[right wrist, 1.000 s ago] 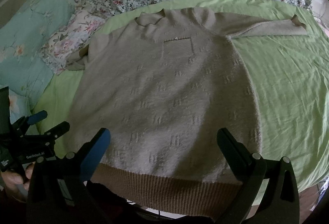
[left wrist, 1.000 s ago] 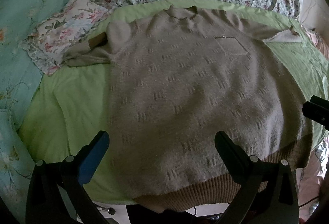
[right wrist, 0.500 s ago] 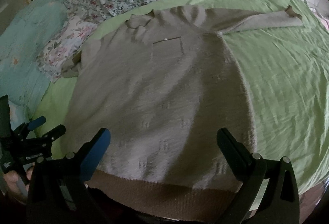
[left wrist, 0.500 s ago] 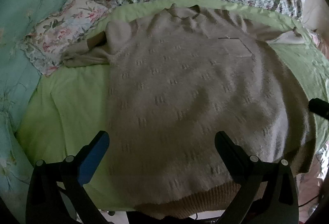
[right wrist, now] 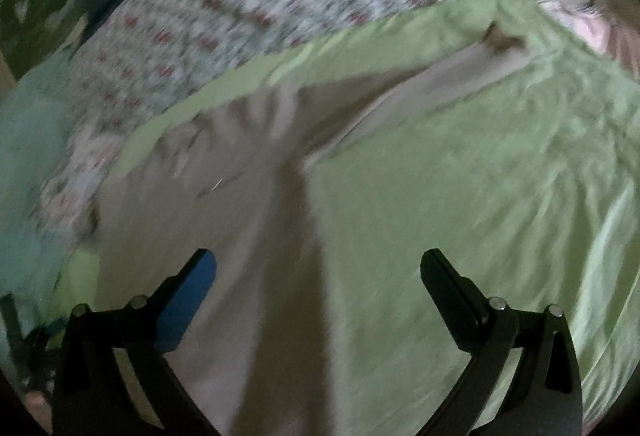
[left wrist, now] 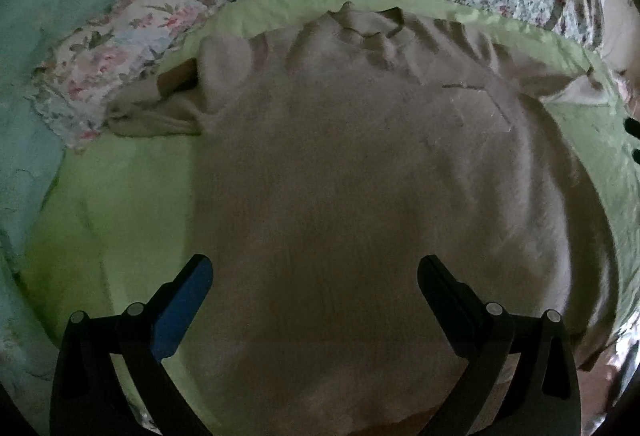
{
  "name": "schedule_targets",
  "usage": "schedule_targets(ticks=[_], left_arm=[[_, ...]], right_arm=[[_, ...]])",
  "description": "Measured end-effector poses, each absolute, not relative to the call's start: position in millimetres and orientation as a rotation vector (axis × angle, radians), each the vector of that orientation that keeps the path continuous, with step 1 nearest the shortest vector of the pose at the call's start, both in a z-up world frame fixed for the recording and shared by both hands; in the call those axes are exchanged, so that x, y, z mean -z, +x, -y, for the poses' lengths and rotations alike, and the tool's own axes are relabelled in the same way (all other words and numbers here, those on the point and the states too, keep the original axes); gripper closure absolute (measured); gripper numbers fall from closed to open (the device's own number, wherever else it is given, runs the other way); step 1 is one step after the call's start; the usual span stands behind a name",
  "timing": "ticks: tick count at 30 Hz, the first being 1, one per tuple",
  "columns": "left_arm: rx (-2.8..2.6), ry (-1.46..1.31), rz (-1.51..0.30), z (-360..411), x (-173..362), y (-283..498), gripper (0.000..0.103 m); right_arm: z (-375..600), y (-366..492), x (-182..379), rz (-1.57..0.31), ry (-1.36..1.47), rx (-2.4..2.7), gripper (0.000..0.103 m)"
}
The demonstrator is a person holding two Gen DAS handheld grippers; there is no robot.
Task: Fold small clothes
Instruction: 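Grasp the sweater's sleeve cuff with the right gripper and lift it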
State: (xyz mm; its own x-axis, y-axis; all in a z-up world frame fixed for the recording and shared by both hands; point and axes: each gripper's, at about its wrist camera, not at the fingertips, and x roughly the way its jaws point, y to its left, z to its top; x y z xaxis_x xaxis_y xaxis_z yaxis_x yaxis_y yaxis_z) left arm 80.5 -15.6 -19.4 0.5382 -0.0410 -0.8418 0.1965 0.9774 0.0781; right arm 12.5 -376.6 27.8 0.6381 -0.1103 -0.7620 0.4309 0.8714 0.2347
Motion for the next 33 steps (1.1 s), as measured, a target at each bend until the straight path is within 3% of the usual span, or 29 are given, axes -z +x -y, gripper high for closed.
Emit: schedule_targets(ticks=[3, 13, 18, 23, 26, 28, 33], left_arm=[[0.159, 0.162, -1.008, 25.7, 19.5, 91.1, 0.001], [0.175, 0.171, -1.033, 59.2, 29.2, 126.9, 0.001], [0.183, 0.170, -1.080, 70.4, 46.1, 144.1, 0.001], [0.188, 0.183, -1.120, 77.1, 60.5, 154.6, 0.001], [0.189, 0.182, -1.124, 77.1, 64.7, 155.5, 0.001], [0.191, 0.173, -1.128, 75.8, 65.6, 152.9, 0.001], [0.206, 0.148, -1.121, 71.7, 61.2, 149.8, 0.001]], right_arm=[[425.7, 30.2, -37.6, -0.778, 0.453, 0.382, 0.013], [582.9, 124.4, -38.7, -0.698, 0.519, 0.585, 0.024], [635.5, 153.6, -10.9, -0.735, 0.594, 0.670, 0.037], [663.4, 172.6, 26.8, -0.765, 0.633, 0.719, 0.039], [672.9, 178.4, 42.1, -0.780, 0.636, 0.748, 0.063], [673.4, 175.0, 41.0, -0.752, 0.659, 0.721, 0.093], [631.8, 169.9, 14.1, -0.680, 0.647, 0.552, 0.094]])
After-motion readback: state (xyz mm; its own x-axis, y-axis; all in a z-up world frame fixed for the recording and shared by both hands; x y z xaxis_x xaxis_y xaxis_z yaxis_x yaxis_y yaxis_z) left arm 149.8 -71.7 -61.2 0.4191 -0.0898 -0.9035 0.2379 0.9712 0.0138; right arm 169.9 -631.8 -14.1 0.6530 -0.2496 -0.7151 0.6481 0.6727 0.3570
